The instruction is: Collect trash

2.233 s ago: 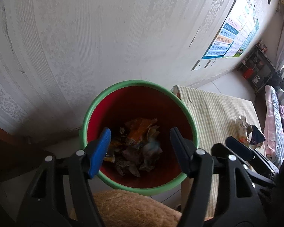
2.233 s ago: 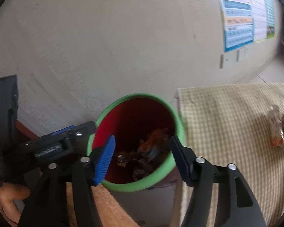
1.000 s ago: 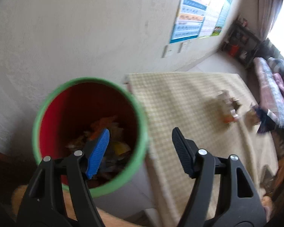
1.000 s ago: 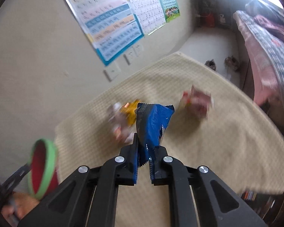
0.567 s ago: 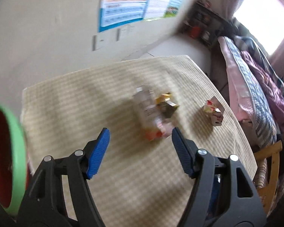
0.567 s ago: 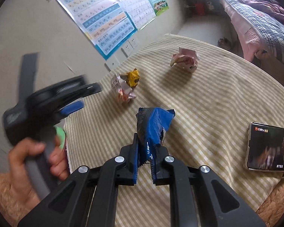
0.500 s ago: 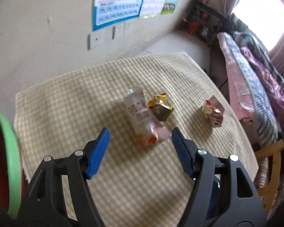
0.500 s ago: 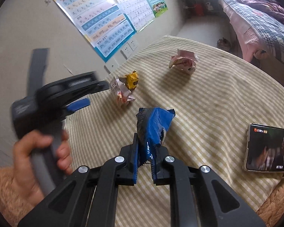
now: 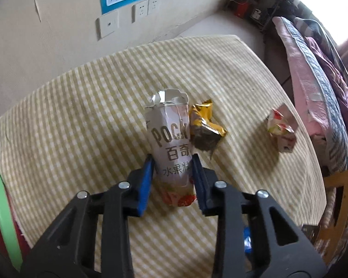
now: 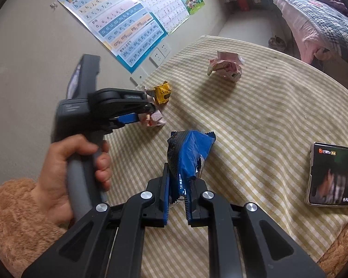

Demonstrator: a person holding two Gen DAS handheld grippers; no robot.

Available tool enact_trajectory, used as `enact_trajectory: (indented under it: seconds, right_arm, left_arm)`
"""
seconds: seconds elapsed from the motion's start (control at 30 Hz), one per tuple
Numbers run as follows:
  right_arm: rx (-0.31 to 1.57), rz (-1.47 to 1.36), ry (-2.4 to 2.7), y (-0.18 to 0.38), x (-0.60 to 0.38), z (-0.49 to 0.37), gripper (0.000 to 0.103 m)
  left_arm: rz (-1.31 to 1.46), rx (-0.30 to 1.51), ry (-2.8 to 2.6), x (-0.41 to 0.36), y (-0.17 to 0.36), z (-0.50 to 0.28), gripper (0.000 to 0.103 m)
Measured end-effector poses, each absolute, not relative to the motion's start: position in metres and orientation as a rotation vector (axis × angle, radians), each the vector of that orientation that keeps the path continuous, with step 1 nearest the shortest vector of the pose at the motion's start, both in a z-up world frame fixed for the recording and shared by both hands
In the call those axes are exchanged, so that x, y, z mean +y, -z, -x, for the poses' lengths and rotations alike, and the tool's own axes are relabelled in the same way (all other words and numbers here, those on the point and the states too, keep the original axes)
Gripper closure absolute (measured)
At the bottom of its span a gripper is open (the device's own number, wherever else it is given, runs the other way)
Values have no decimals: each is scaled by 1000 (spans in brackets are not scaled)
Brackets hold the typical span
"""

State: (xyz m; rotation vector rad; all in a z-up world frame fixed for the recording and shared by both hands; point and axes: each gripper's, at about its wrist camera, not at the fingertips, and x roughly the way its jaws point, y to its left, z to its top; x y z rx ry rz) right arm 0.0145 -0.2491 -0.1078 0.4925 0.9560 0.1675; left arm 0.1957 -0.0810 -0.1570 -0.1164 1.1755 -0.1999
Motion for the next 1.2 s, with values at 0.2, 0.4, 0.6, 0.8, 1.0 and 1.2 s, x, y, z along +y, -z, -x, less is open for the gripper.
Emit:
enact_trajectory:
  seconds: [0.2, 0.4, 0.6, 0.8, 1.0, 1.2]
  right_arm:
    - [989, -485, -187, 109, -243, -19, 91]
    - [1081, -457, -253, 115, -220, -21, 91]
    - [1156, -374, -299, 121, -195, -10, 66]
    - [1148, -349, -284, 115, -196, 1, 52]
    - [1130, -358, -254, 111, -206, 0, 51]
    - [1128, -389, -260, 99, -216, 3, 48]
  left_arm:
    - [179, 1171, 226, -42, 141, -151, 73]
    - [232, 1167, 214, -3, 130, -81, 73]
    - [315, 1227, 176, 9, 150, -53, 72]
    - [277, 1202, 183, -4, 147, -50, 56]
    - [269, 1233, 150, -7, 162, -50, 43]
    - [174, 1250, 174, -25, 170, -50, 43]
